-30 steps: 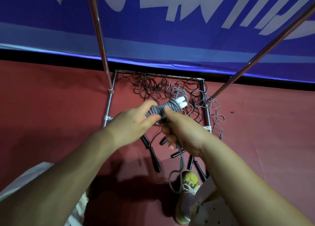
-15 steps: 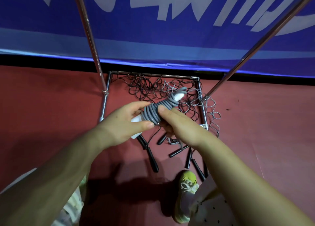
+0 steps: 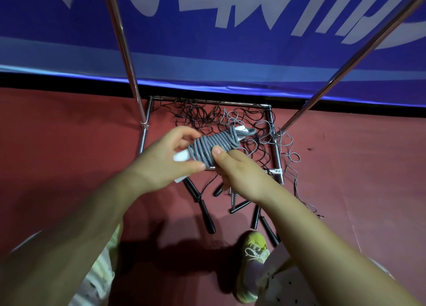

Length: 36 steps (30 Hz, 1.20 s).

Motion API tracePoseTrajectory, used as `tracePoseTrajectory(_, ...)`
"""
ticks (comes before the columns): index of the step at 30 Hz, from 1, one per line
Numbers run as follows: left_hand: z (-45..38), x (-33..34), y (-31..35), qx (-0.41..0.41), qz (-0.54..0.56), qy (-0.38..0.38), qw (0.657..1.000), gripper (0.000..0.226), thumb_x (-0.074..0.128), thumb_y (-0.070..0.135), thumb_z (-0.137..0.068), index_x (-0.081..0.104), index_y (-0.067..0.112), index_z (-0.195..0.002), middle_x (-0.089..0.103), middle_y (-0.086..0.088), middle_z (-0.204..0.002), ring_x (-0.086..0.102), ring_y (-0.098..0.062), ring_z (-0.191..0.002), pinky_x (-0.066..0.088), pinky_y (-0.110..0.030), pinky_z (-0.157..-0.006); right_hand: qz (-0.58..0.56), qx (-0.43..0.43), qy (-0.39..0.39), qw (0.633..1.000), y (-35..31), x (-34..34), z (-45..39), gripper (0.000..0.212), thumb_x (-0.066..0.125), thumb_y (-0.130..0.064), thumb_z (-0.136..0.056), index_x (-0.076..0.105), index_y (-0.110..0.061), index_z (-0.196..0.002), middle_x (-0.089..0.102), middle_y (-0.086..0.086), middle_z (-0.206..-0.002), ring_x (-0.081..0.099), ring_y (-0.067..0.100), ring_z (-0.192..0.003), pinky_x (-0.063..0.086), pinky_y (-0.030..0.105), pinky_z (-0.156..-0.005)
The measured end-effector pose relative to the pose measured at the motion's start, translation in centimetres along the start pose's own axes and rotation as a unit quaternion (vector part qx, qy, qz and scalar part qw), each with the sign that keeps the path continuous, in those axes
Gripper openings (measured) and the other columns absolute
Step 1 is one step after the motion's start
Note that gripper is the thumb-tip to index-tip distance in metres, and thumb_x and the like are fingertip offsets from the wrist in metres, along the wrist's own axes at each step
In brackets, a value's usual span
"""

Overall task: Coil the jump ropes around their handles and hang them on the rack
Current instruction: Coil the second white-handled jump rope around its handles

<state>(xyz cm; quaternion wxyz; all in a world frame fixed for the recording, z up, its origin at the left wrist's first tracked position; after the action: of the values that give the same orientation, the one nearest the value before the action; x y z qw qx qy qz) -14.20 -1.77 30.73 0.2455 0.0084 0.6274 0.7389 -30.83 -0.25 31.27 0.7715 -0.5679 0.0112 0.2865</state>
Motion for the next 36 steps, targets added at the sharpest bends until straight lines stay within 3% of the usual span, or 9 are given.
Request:
tracePoseTrajectory(3, 0.7, 0.2, 0.4, -0.129, 0.233, -0.113, 0.957, 0.043, 0.049, 0.050, -0.079, 0.061, 0.016, -0.102, 0.068, -0.016, -0.085, 0.066, -0.022, -0.059, 0.050, -0.025, -0.049, -0.012, -0.023, -0.030, 0.999, 0.2, -0.1, 0.2, 0.044, 0.034, -0.056, -0.089, 0.034, -0.027, -0.056, 0.033, -0.018, -0.044, 0.029, 0.001, -0.044, 0.026, 0.028, -0.057)
tracePoseTrajectory(10, 0.9, 1.4, 0.1, -0.064, 0.144, -0.058, 0.986, 0.025, 0.059, 0.040, -0.083, 0.060, 0.034, -0.107, 0.070, 0.010, -0.086, 0.065, -0.008, -0.071, 0.053, -0.032, -0.068, 0.018, 0.013, -0.069, 0.997, -0.1, -0.5, 1.1, 0.039, 0.031, -0.030, -0.105, 0.044, -0.035, -0.067, 0.050, -0.037, -0.052, 0.050, -0.017, -0.058, 0.036, 0.010, -0.061)
tracePoseTrajectory(13, 1.0, 1.6, 1.3, -0.066, 0.217, -0.037, 0.973, 0.015, 0.051, 0.023, -0.094, 0.061, 0.023, -0.105, 0.069, 0.007, -0.072, 0.062, -0.008, -0.058, 0.051, -0.025, -0.052, -0.026, 0.026, -0.085, 0.996, -0.2, -0.3, 0.5, 0.031, 0.030, -0.047, -0.100, 0.059, -0.037, -0.104, 0.062, -0.030, -0.094, 0.057, -0.013, -0.091, 0.046, 0.016, -0.087)
tracePoseTrajectory(15, 0.9, 1.3, 1.9, -0.072, 0.268, -0.025, 0.960, 0.021, 0.043, 0.021, -0.093, 0.060, 0.016, -0.104, 0.067, 0.005, -0.065, 0.059, -0.009, -0.052, 0.048, -0.023, -0.045, -0.053, 0.042, -0.063, 0.996, -0.9, -0.6, -0.5, 0.045, 0.026, -0.056, -0.093, 0.065, -0.033, -0.096, 0.061, -0.013, -0.070, 0.055, 0.000, -0.062, 0.051, 0.032, -0.073)
tracePoseTrajectory(18, 1.0, 0.9, 2.6, -0.067, 0.285, -0.038, 0.955, 0.031, 0.046, 0.031, -0.081, 0.061, 0.013, -0.102, 0.065, 0.004, -0.062, 0.058, -0.008, -0.048, 0.047, -0.022, -0.044, -0.115, 0.073, -0.057, 0.989, -1.4, -1.7, -0.5, 0.076, 0.025, -0.054, -0.092, 0.056, 0.007, -0.124, 0.040, 0.010, -0.067, 0.036, 0.015, -0.056, 0.036, 0.025, -0.057)
tracePoseTrajectory(25, 1.2, 1.3, 2.5, -0.057, 0.292, -0.067, 0.952, 0.026, 0.053, 0.032, -0.086, 0.061, 0.012, -0.100, 0.065, 0.001, -0.062, 0.058, -0.009, -0.050, 0.048, -0.024, -0.046, -0.059, 0.003, -0.042, 0.997, -1.2, -3.2, 1.0, 0.070, 0.041, -0.056, -0.085, 0.063, 0.009, -0.104, 0.053, -0.001, -0.068, 0.044, 0.015, -0.066, 0.036, 0.027, -0.065)
tracePoseTrajectory(30, 0.2, 1.3, 1.1, -0.030, 0.123, -0.030, 0.991, 0.019, 0.060, 0.026, -0.091, 0.063, 0.022, -0.108, 0.069, 0.010, -0.087, 0.063, -0.003, -0.076, 0.053, -0.022, -0.070, -0.027, 0.028, -0.035, 0.999, -1.5, -1.0, 2.4, 0.035, 0.042, -0.052, -0.095, 0.052, -0.026, -0.074, 0.048, -0.016, -0.060, 0.043, 0.006, -0.054, 0.042, 0.031, -0.061)
tracePoseTrajectory(33, 0.1, 1.5, 0.1, -0.046, -0.005, -0.004, 0.999, 0.050, 0.056, 0.056, -0.071, 0.060, 0.032, -0.115, 0.067, 0.011, -0.103, 0.062, -0.008, -0.095, 0.049, -0.034, -0.094, -0.083, 0.101, -0.025, 0.991, -0.8, 0.2, 2.2, 0.037, 0.034, -0.055, -0.097, 0.047, -0.025, -0.079, 0.044, -0.007, -0.072, 0.037, 0.009, -0.053, 0.033, 0.026, -0.051)
tracePoseTrajectory(36, 0.3, 2.2, 0.4, -0.041, -0.073, -0.019, 0.996, 0.037, 0.047, 0.051, -0.075, 0.056, 0.041, -0.110, 0.067, 0.009, -0.103, 0.062, -0.012, -0.098, 0.048, -0.036, -0.095, -0.090, 0.135, -0.016, 0.987, 0.0, 0.2, 1.6, 0.043, 0.030, -0.061, -0.095, 0.046, -0.024, -0.080, 0.041, -0.003, -0.074, 0.034, 0.010, -0.050, 0.028, 0.025, -0.047)
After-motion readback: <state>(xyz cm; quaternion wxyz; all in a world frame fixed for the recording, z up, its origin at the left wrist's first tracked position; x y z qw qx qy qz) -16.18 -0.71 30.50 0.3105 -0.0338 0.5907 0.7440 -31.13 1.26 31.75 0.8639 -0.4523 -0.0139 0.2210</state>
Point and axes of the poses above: each hand's wrist, its own z-axis away from the middle knuckle, its own x-axis out of the palm, y = z × x, the point moved 3 cm from there along -z, towards the middle knuckle
